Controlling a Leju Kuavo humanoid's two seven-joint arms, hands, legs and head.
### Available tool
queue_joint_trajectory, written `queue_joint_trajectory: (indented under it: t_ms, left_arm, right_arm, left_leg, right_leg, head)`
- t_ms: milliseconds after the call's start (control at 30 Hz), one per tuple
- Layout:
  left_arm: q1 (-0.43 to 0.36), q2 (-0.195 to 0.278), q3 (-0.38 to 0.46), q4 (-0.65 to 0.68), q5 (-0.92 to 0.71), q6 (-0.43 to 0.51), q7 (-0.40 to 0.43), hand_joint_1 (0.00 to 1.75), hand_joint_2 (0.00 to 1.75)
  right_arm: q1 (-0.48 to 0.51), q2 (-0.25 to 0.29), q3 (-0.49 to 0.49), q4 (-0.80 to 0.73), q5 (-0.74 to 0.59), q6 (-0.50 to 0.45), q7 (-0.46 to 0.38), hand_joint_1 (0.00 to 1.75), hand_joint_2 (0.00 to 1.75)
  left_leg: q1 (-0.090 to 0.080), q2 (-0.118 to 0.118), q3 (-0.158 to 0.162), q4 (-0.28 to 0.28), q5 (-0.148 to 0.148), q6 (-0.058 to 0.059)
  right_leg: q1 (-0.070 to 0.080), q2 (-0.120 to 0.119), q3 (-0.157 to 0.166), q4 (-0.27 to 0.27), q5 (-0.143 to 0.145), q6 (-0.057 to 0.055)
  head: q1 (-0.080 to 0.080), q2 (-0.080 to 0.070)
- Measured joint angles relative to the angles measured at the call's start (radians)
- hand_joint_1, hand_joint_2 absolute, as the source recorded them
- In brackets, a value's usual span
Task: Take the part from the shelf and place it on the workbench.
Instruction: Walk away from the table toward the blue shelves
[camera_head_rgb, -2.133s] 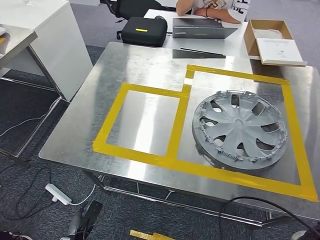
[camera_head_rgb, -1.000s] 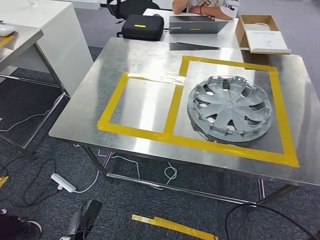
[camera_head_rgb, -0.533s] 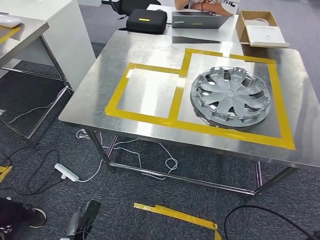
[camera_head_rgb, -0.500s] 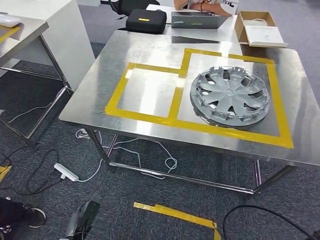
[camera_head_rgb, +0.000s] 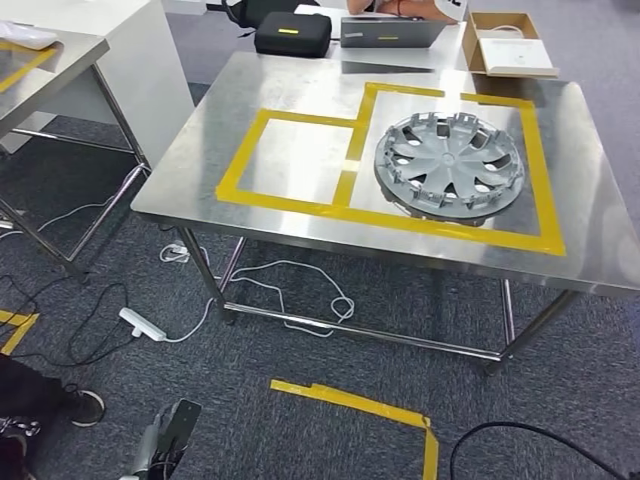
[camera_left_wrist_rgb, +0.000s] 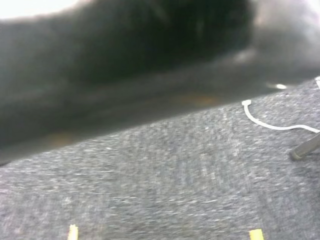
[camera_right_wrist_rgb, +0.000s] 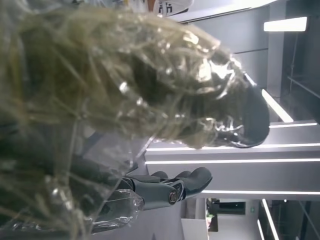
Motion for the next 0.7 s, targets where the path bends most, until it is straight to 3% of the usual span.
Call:
queue_joint_trajectory:
  t_ms: [100,133,167,200,233,267,333,400,467,500,533,600,633,667,700]
  left_arm:
    - [0.004,0.001,0.000,0.000,0.002,0.002,-0.001,0.00,0.00]
    - [0.004,0.001,0.000,0.000,0.002,0.002,-0.001,0.00,0.00]
    - [0.004,0.002,0.001,0.000,0.003,0.002,-0.002,0.00,0.00]
    - [0.004,0.002,0.001,0.000,0.004,0.002,-0.002,0.00,0.00]
    - [0.004,0.002,0.002,0.000,0.004,0.002,-0.002,0.00,0.00]
    - [0.004,0.002,0.003,0.000,0.005,0.002,-0.003,0.00,0.00]
    - [0.003,0.003,0.005,0.000,0.005,0.002,-0.003,0.00,0.00]
    - [0.003,0.003,0.007,0.000,0.006,0.003,-0.005,0.00,0.00]
    - [0.004,0.001,0.010,0.000,0.007,0.004,-0.007,0.00,0.00]
    - [0.004,0.000,0.012,0.000,0.008,0.005,-0.007,0.00,0.00]
    - [0.004,0.000,0.015,0.000,0.008,0.005,-0.008,0.00,0.00]
    - [0.004,0.001,0.018,0.000,0.008,0.006,-0.009,0.00,0.00]
    - [0.004,0.001,0.019,0.000,0.008,0.007,-0.009,0.00,0.00]
    - [0.005,0.001,0.020,0.000,0.008,0.007,-0.009,0.00,0.00]
    - [0.006,0.001,0.021,0.000,0.008,0.007,-0.009,0.00,0.00]
  right_arm:
    - [0.005,0.012,-0.015,0.018,0.012,0.007,0.006,0.00,0.00]
    - [0.006,0.017,-0.022,0.028,0.017,0.012,0.007,0.00,0.00]
    - [0.006,0.023,-0.028,0.040,0.022,0.019,0.009,0.00,0.00]
    - [0.007,0.028,-0.035,0.052,0.025,0.024,0.011,0.00,0.00]
    - [0.008,0.033,-0.041,0.063,0.026,0.029,0.012,0.00,0.00]
    - [0.008,0.038,-0.047,0.072,0.027,0.032,0.012,0.00,0.00]
    - [0.008,0.047,-0.060,0.091,0.027,0.039,0.013,0.00,0.00]
    - [0.007,0.058,-0.074,0.113,0.034,0.053,0.019,0.00,0.00]
    - [0.007,0.067,-0.087,0.142,0.044,0.071,0.027,0.00,0.00]
    - [0.007,0.071,-0.093,0.159,0.049,0.077,0.030,0.00,0.00]
    - [0.007,0.075,-0.099,0.176,0.053,0.080,0.032,0.00,0.00]
    - [0.006,0.082,-0.112,0.216,0.058,0.082,0.033,0.00,0.00]
    - [0.006,0.084,-0.119,0.236,0.058,0.083,0.033,0.00,0.00]
    - [0.005,0.086,-0.126,0.256,0.060,0.085,0.034,0.00,0.00]
    - [0.003,0.088,-0.134,0.277,0.064,0.088,0.037,0.00,0.00]
  left_leg:
    - [0.005,-0.001,-0.034,0.165,-0.160,-0.014]
    - [0.006,-0.001,-0.039,0.224,-0.185,-0.016]
    - [0.008,-0.001,-0.033,0.260,-0.181,-0.017]
    - [0.008,-0.002,-0.014,0.264,-0.158,-0.016]
    - [0.008,-0.002,0.021,0.233,-0.128,-0.013]
    - [0.008,-0.003,0.070,0.172,-0.108,-0.009]
    - [0.005,-0.006,0.166,0.030,-0.112,0.004]
    - [0.000,-0.007,0.197,-0.036,-0.128,0.016]
    - [0.000,-0.004,0.185,-0.042,-0.112,0.031]
    - [0.001,-0.002,0.175,-0.045,-0.100,0.039]
    - [0.003,0.001,0.163,-0.048,-0.088,0.046]
    - [0.002,0.003,0.132,-0.047,-0.063,0.054]
    - [0.001,0.003,0.114,-0.045,-0.050,0.054]
    - [0.000,0.003,0.095,-0.044,-0.036,0.053]
    - [-0.001,0.003,0.077,-0.042,-0.023,0.052]
  right_leg:
    - [0.000,-0.002,-0.040,0.003,0.037,-0.013]
    - [0.001,-0.002,-0.056,0.006,0.049,-0.013]
    - [0.002,-0.001,-0.073,0.011,0.061,-0.012]
    - [0.003,-0.001,-0.091,0.019,0.072,-0.010]
    - [0.003,-0.001,-0.112,0.027,0.080,-0.008]
    - [0.003,0.000,-0.129,0.036,0.087,-0.005]
    - [0.006,-0.001,-0.154,0.052,0.099,0.004]
    - [0.006,-0.002,-0.167,0.056,0.115,0.016]
    - [0.003,-0.001,-0.176,0.058,0.119,0.030]
    - [0.002,0.000,-0.186,0.072,0.097,0.036]
    - [0.001,0.001,-0.200,0.105,0.056,0.041]
    - [-0.002,0.002,-0.235,0.224,-0.046,0.050]
    - [-0.004,0.002,-0.246,0.287,-0.076,0.053]
    - [-0.004,0.002,-0.246,0.330,-0.080,0.055]
    - [-0.005,0.002,-0.231,0.340,-0.060,0.056]
  head:
    - [-0.005,0.000]
    - [-0.005,0.000]
    - [-0.005,0.000]
    - [-0.005,0.000]
    - [-0.005,0.000]
    - [-0.006,0.000]
    - [-0.005,0.000]
    - [-0.004,0.000]
    - [-0.004,0.000]
    - [-0.002,0.000]
    - [0.000,0.000]
    - [0.003,0.000]
    - [0.003,0.000]
    - [0.003,0.000]
    - [0.003,0.000]
